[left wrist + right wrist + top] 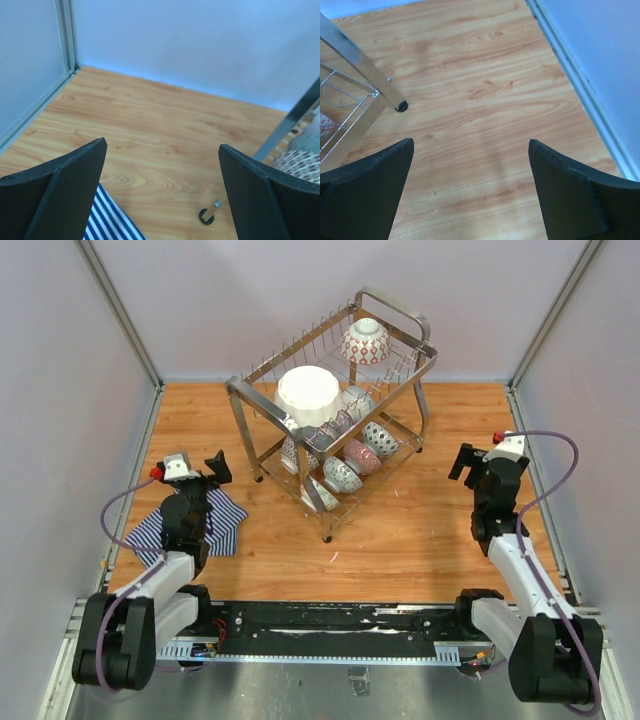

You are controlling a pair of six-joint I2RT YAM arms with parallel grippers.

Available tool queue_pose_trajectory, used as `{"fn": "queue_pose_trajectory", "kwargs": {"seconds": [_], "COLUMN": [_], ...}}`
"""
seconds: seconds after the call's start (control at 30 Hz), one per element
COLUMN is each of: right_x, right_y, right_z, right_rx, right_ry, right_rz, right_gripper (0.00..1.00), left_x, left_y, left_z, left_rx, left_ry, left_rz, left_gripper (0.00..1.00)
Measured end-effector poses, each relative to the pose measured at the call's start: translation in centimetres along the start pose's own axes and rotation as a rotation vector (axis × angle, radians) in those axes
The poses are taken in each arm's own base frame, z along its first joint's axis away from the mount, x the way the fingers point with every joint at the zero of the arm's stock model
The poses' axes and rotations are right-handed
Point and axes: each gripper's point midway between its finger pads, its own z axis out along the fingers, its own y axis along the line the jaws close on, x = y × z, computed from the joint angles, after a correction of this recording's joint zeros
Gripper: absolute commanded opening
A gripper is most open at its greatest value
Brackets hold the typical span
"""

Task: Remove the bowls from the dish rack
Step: Adjust the dish rack at the center of the board.

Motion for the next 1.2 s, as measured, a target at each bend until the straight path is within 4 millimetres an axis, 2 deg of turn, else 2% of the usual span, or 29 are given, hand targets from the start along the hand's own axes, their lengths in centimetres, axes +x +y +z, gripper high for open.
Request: {"fn": "queue_pose_trajectory", "kwargs": {"seconds": [0.1, 0.17, 0.3, 0.4, 0.57, 0.8, 0.9, 1.03, 1.2], "right_x": [0.7, 0.4, -0.8, -0.4, 0.0, 0.3, 0.0, -0.8, -1.9], "right_y": [0.0, 0.5, 2.1, 3.4, 5.9, 9.2, 10.9, 13.6, 15.3], "right_z": [-1.1, -2.1, -3.9, -5.0, -5.7, -6.3, -7.5, -10.1, -11.3], "right_rx": [-0.001, -0.033, -0.134, -0.223, -0.358, -0.53, -0.607, -0.718, -0.77], "right_ry": [0.039, 0.036, -0.028, -0.046, -0.007, 0.085, 0.082, 0.05, 0.021], "right_rz": [0.048, 0.088, 0.163, 0.201, 0.225, 0.251, 0.232, 0.155, 0.08], "right_gripper": [0.98, 0.98, 0.98, 0.98, 0.98, 0.99, 0.99, 0.98, 0.98], "left_x": [-2.0, -3.1, -4.0, -4.6, -4.7, -4.5, -5.2, -5.7, -5.4], "left_y": [-0.3, -0.4, -0.9, -2.0, -4.0, -5.5, -6.1, -6.5, -6.6], "left_z": [-0.6, -1.1, -2.1, -2.7, -3.6, -4.2, -4.5, -4.8, -5.2], "left_rx": [-0.005, -0.011, -0.003, 0.05, 0.151, 0.21, 0.23, 0.249, 0.245], "left_ry": [-0.047, -0.066, -0.067, -0.059, -0.013, 0.077, 0.099, 0.127, 0.171], "left_rz": [-0.106, -0.189, -0.322, -0.396, -0.462, -0.485, -0.489, -0.487, -0.48], "left_gripper": [1.0, 1.0, 1.0, 1.0, 1.0, 1.0, 1.0, 1.0, 0.97]}}
